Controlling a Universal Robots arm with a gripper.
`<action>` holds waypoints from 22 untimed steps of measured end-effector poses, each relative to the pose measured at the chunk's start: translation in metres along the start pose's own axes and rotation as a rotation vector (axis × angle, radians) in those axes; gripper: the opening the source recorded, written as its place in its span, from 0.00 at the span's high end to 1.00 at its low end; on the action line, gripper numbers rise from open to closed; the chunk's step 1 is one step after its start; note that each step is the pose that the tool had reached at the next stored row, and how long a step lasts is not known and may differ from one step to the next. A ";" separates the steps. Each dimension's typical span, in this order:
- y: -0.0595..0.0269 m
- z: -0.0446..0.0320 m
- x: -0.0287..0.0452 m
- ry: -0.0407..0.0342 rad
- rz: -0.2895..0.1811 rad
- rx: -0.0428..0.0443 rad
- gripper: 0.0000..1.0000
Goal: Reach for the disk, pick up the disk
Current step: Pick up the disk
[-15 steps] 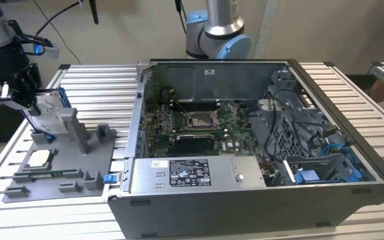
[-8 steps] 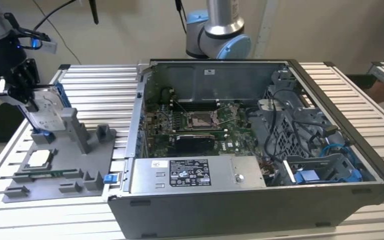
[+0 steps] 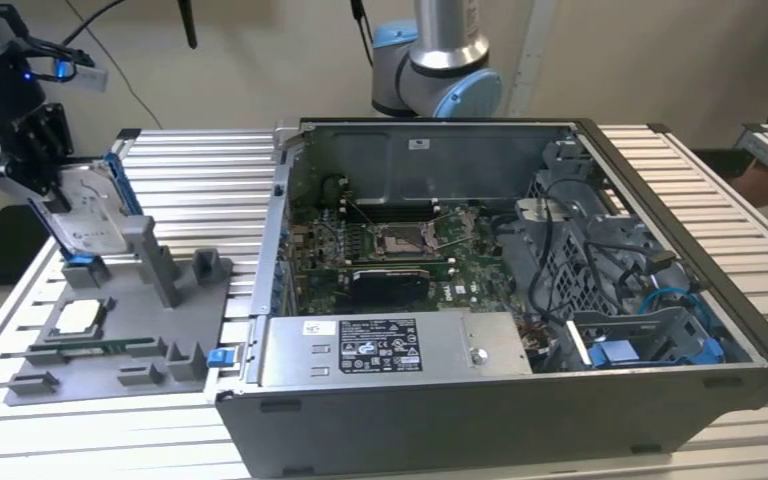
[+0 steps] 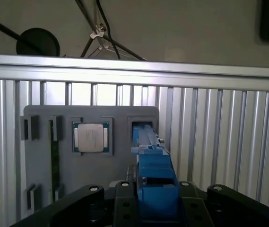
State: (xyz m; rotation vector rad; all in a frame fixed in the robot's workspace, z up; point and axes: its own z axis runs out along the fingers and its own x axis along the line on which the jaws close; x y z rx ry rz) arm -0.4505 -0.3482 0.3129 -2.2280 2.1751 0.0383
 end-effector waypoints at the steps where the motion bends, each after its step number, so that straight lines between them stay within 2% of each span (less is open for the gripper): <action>1: 0.0000 -0.0020 -0.0001 0.0000 0.000 0.0000 1.00; 22: -0.0001 -0.0438 -0.0016 0.0000 0.000 -0.0002 1.00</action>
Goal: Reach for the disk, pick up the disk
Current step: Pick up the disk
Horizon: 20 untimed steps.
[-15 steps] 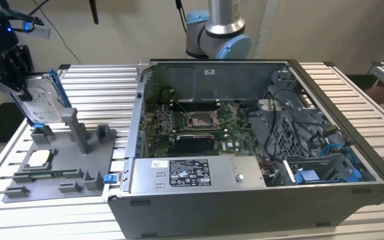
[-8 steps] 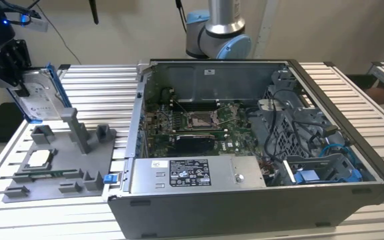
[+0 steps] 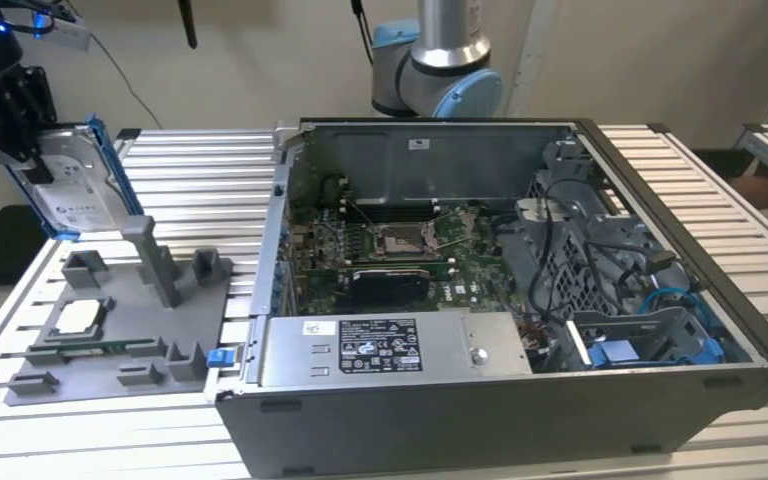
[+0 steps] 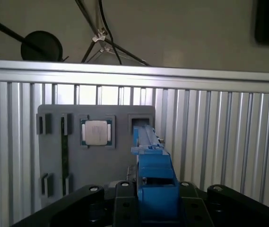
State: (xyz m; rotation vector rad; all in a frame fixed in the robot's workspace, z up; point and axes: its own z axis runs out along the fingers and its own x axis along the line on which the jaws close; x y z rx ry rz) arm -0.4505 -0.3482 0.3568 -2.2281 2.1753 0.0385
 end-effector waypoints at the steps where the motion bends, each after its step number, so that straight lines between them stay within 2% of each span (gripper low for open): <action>1: 0.0000 -0.0015 0.0000 0.0000 0.000 0.0000 1.00; 20: -0.0001 -0.0347 -0.0013 -0.0005 0.000 0.0000 1.00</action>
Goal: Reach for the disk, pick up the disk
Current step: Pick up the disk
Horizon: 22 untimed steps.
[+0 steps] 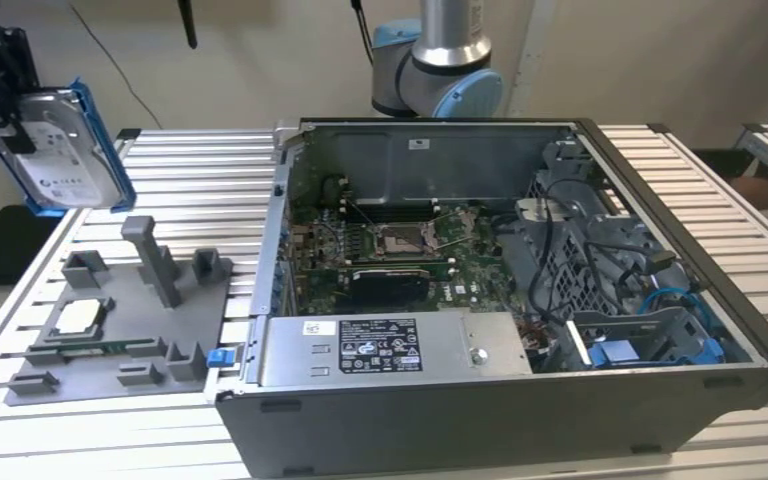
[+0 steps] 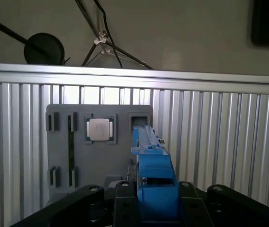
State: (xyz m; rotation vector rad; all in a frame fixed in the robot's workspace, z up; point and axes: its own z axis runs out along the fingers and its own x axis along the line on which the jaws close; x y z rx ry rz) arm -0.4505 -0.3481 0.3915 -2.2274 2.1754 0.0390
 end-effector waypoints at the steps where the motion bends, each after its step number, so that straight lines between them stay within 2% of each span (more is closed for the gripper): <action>1: 0.0000 -0.0016 0.0000 -0.0001 0.000 0.0001 1.00; 15: -0.0001 -0.0249 -0.0009 0.0000 0.000 0.0000 1.00; 16: -0.0001 -0.0328 -0.0013 0.0005 0.000 0.0000 1.00; 22: -0.0001 -0.0439 -0.0017 0.0007 0.000 0.0000 1.00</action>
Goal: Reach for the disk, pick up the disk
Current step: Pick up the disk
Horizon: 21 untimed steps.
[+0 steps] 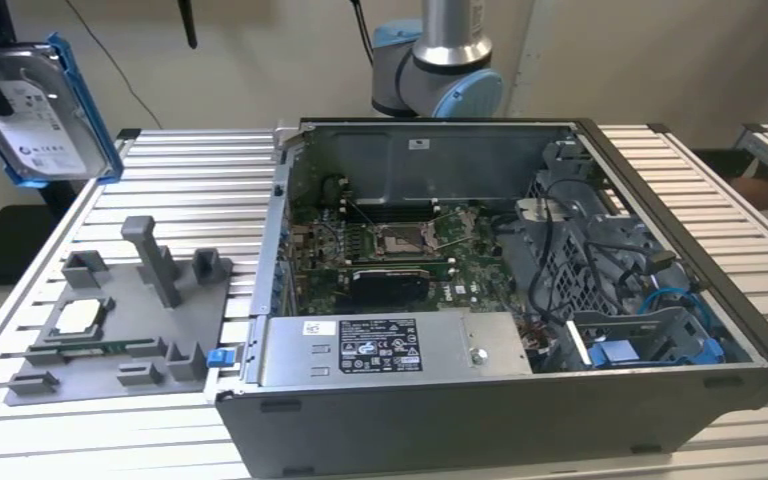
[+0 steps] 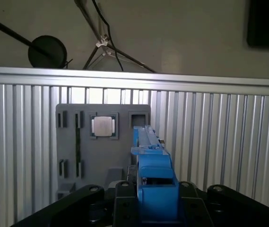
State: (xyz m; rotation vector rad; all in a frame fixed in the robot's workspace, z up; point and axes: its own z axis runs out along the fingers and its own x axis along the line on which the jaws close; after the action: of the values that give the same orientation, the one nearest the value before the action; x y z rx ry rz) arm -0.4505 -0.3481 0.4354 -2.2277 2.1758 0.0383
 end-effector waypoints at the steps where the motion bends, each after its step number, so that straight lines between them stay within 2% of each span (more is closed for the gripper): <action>1: 0.0000 -0.0018 0.0000 0.0000 0.000 0.0002 1.00; 8: 0.0000 -0.0158 -0.0006 0.0000 0.000 0.0002 1.00; 17: -0.0001 -0.0446 -0.0015 0.0001 0.000 0.0002 1.00; 21: -0.0002 -0.0544 -0.0020 0.0001 0.000 0.0000 1.00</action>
State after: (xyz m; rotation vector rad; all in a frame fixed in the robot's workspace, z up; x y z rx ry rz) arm -0.4504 -0.3481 0.4898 -2.2279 2.1758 0.0381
